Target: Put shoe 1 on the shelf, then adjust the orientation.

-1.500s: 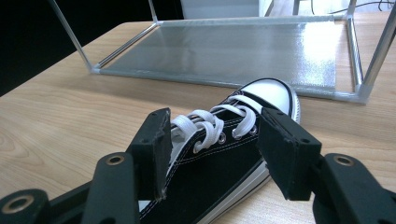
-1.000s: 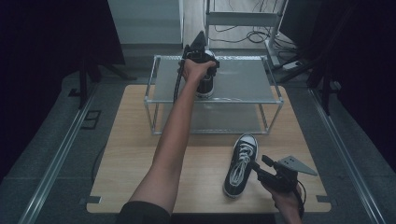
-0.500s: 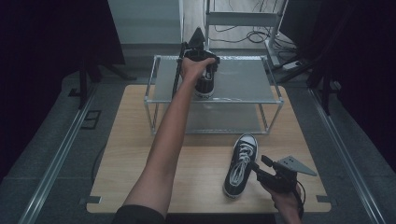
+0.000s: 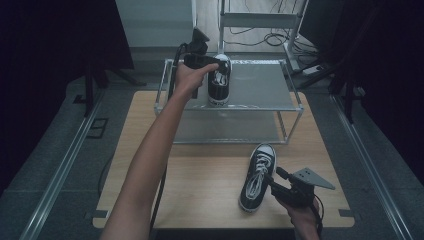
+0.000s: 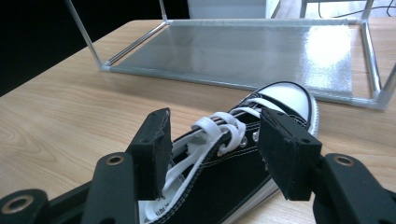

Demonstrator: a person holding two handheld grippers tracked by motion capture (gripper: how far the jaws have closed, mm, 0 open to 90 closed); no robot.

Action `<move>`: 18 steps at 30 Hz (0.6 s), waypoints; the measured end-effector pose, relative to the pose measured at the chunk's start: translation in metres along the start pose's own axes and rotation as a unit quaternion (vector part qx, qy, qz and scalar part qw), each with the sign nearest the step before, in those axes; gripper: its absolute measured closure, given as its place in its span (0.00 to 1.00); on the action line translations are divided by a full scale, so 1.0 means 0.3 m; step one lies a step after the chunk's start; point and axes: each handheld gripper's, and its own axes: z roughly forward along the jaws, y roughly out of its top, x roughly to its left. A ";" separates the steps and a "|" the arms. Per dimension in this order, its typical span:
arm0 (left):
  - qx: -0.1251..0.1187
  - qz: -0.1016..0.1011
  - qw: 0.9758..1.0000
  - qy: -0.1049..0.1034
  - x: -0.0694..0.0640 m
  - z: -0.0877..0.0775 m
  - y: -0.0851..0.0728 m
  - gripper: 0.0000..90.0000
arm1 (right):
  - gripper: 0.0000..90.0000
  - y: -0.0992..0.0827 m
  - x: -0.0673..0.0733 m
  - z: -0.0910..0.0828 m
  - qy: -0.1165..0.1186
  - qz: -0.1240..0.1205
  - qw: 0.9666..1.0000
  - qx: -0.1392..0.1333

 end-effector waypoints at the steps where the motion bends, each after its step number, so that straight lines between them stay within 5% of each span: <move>1: -0.001 0.005 1.000 -0.004 0.004 -0.011 -0.013 0.16 | 0.50 0.000 0.003 0.001 0.001 -0.001 1.000 0.000; 10: -0.018 0.038 0.998 -0.045 0.025 -0.081 -0.107 0.16 | 0.53 0.000 0.064 -0.009 0.014 -0.016 1.000 -0.003; 18: -0.031 0.057 0.996 -0.069 0.042 -0.101 -0.182 0.16 | 0.75 -0.007 0.145 -0.042 0.052 -0.044 0.998 0.000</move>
